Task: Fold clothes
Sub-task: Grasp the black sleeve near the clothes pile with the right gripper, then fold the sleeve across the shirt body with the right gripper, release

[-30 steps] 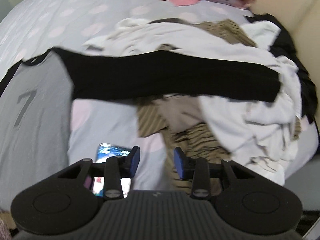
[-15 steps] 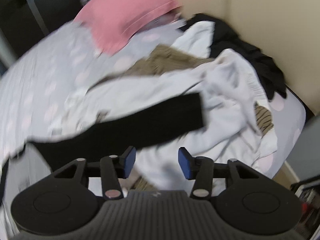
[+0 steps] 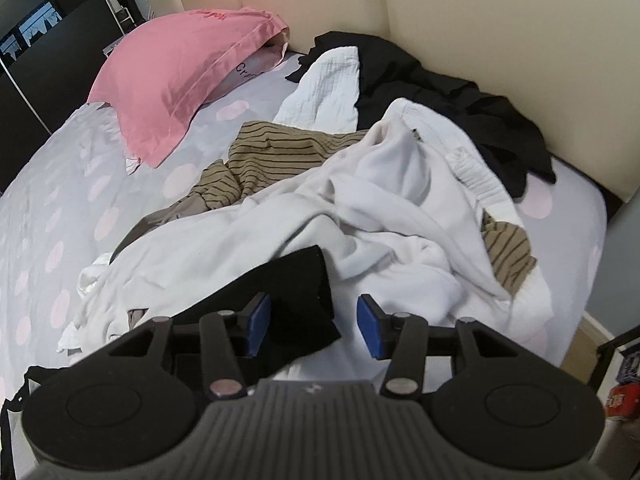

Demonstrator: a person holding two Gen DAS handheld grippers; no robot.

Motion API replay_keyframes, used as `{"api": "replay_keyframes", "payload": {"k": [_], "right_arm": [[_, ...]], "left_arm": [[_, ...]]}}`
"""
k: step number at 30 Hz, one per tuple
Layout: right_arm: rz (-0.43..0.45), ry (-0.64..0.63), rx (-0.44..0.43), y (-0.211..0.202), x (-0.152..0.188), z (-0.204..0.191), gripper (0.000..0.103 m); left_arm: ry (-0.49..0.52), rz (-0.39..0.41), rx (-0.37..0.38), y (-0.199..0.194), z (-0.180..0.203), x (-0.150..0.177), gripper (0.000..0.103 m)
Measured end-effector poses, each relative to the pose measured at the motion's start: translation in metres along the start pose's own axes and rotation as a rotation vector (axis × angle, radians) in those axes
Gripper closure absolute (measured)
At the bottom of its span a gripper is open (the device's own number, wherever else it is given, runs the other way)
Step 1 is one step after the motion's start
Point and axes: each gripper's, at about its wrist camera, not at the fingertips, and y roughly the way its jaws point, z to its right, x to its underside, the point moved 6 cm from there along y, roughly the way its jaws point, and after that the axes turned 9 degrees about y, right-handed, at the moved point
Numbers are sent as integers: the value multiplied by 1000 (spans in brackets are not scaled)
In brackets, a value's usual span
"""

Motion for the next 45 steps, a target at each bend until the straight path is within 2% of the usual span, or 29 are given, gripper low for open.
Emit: {"api": "replay_keyframes", "payload": {"k": [1, 2, 7, 11, 14, 16, 21, 23, 28, 31, 35, 38, 41, 45], "right_arm": [[-3, 5, -1, 1, 1, 0, 74], [-1, 3, 2, 0, 2, -1, 82], [41, -68, 2, -27, 0, -20, 87], [67, -130, -24, -58, -1, -52, 89], [83, -209, -83, -85, 9, -92, 92], [79, -256, -153, -103, 22, -123, 92], [43, -374, -338, -135, 70, -200, 92], [5, -403, -405, -140, 96, -226, 96], [-130, -467, -532, -131, 170, -274, 98], [-209, -526, -569, -117, 224, -290, 98], [-329, -580, -580, -87, 295, -300, 98], [-392, -607, -551, -63, 323, -296, 97], [-382, -642, -486, -50, 319, -288, 91], [-321, -677, -422, -45, 280, -278, 86]], "left_arm": [[0, -2, -1, 1, 0, 0, 84], [-2, -2, -2, 1, -1, 0, 84], [-11, 16, -2, -2, -3, -4, 84], [-9, 36, 5, -8, -1, -7, 84], [-4, 61, 17, -16, 1, -10, 84], [-3, 77, 25, -21, 3, -12, 84], [-16, 102, 43, -28, 4, -14, 84], [-16, 108, 49, -30, 5, -13, 84], [-5, 112, 59, -31, 10, -8, 84], [5, 104, 65, -28, 14, -4, 84], [30, 77, 72, -19, 23, 3, 84], [59, 58, 78, -12, 32, 8, 84], [82, 51, 107, -9, 42, 10, 84], [98, 48, 173, -7, 63, 1, 84]]}}
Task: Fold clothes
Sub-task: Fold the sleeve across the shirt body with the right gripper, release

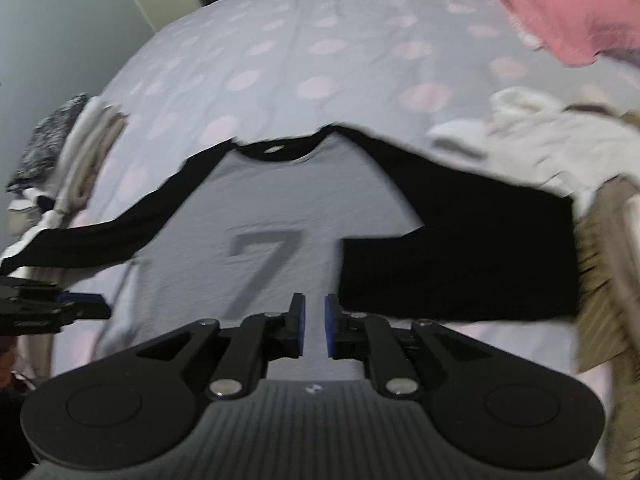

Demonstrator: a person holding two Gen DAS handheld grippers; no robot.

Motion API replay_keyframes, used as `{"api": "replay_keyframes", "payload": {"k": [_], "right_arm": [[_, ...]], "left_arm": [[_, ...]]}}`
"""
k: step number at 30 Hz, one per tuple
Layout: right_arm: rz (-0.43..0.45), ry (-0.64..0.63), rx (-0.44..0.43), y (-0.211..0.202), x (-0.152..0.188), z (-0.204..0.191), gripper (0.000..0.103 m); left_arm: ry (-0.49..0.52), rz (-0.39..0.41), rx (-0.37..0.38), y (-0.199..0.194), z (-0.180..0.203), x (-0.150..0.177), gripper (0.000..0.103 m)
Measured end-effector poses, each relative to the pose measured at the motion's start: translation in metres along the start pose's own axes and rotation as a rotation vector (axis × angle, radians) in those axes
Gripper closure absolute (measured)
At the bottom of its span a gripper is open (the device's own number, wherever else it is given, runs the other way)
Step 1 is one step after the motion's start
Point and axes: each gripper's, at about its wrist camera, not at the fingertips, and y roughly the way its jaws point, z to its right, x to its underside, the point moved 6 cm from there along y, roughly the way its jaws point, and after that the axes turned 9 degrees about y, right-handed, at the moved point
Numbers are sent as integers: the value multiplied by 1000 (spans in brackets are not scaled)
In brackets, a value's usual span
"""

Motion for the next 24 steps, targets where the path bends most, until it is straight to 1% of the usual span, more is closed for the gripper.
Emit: {"api": "replay_keyframes", "payload": {"k": [1, 2, 3, 4, 5, 6, 7, 10, 12, 15, 18, 20, 22, 23, 24], "right_arm": [[10, -10, 19, -5, -6, 8, 74], [26, -23, 43, -12, -11, 18, 65], [41, -36, 67, -18, -16, 27, 63], [56, -48, 92, -24, -21, 37, 61], [74, -54, 116, -30, -25, 47, 61], [92, -41, 137, -35, -28, 59, 60], [103, -15, 150, -38, -31, 71, 59], [104, 51, 157, -41, -36, 100, 58], [92, 32, 185, -38, -36, 110, 54], [65, -23, 230, -30, -34, 118, 52], [54, -48, 227, -25, -33, 117, 50], [55, -62, 222, -26, -33, 116, 44], [61, -79, 218, -28, -33, 113, 43], [64, -82, 213, -29, -33, 111, 43], [67, -86, 207, -30, -33, 110, 43]], "left_arm": [[7, 5, 17, 3, 7, -5, 84], [13, 10, 33, 6, 14, -11, 83], [22, 17, 47, 10, 21, -17, 79], [31, 24, 60, 15, 29, -22, 74], [38, 29, 72, 20, 37, -28, 71], [45, 30, 82, 27, 46, -34, 66], [52, 30, 92, 34, 55, -40, 64], [73, 25, 119, 55, 79, -56, 63], [81, 21, 130, 69, 92, -67, 60], [99, 17, 134, 87, 109, -83, 59], [111, 14, 142, 103, 124, -95, 59], [120, 6, 131, 113, 130, -100, 55], [130, 0, 114, 123, 135, -103, 45], [133, -1, 101, 127, 136, -104, 44], [129, 0, 105, 130, 137, -104, 45]]}}
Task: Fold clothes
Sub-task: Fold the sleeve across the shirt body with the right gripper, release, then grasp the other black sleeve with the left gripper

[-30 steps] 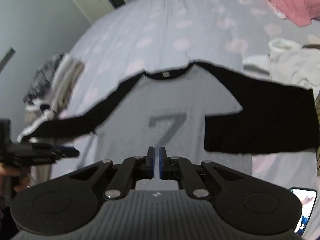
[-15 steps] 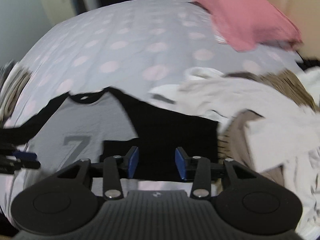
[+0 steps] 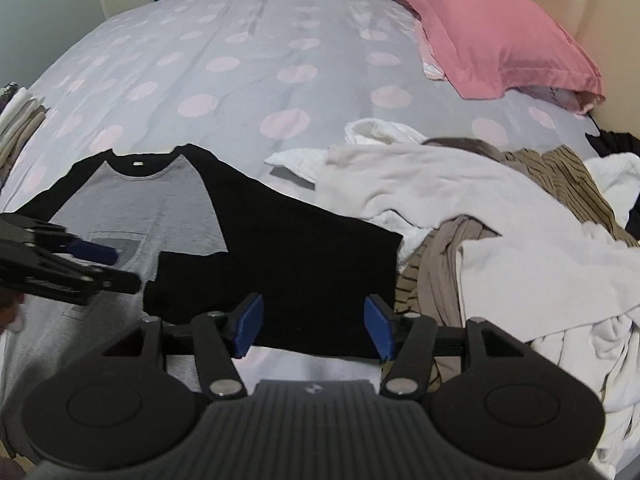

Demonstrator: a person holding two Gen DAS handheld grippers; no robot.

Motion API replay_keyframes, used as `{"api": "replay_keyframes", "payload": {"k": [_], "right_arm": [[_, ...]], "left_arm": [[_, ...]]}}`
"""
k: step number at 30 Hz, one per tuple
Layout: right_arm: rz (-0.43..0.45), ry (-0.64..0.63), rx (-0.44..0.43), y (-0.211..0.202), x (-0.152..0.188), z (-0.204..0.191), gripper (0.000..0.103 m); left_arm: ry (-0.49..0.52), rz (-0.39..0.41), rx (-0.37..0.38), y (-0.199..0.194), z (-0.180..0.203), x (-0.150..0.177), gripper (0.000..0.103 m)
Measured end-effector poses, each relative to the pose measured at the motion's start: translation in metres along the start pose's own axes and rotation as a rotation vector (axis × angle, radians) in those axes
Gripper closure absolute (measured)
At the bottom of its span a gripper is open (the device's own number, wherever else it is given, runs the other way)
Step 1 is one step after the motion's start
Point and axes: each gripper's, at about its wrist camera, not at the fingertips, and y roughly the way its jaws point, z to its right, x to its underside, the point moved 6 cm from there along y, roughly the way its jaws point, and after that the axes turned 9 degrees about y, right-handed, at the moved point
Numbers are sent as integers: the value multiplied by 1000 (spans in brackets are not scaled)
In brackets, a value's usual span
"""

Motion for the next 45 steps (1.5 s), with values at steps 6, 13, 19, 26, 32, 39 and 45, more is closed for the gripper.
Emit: {"api": "replay_keyframes", "payload": {"k": [6, 13, 19, 26, 32, 39, 45], "right_arm": [[-1, -20, -26, -1, 0, -9, 43], [4, -18, -35, -1, -2, -11, 43], [-4, -11, -35, 3, -2, -9, 42], [-24, -6, -14, 12, 1, -5, 42], [-27, 5, -5, 13, 4, -2, 42], [-16, -18, -12, 10, 6, -8, 36], [-20, -20, -14, 10, 6, -8, 35]], "left_arm": [[-77, 16, 33, 13, -8, -2, 45], [-77, 13, 15, 31, -5, -5, 45], [-42, 26, -44, 48, 1, -4, 53], [8, 55, -108, 37, 10, -6, 97], [-12, 77, -73, 20, 7, -11, 102], [-39, 95, -49, 14, -2, -14, 101], [-41, 60, -68, 28, -1, -13, 76]]}}
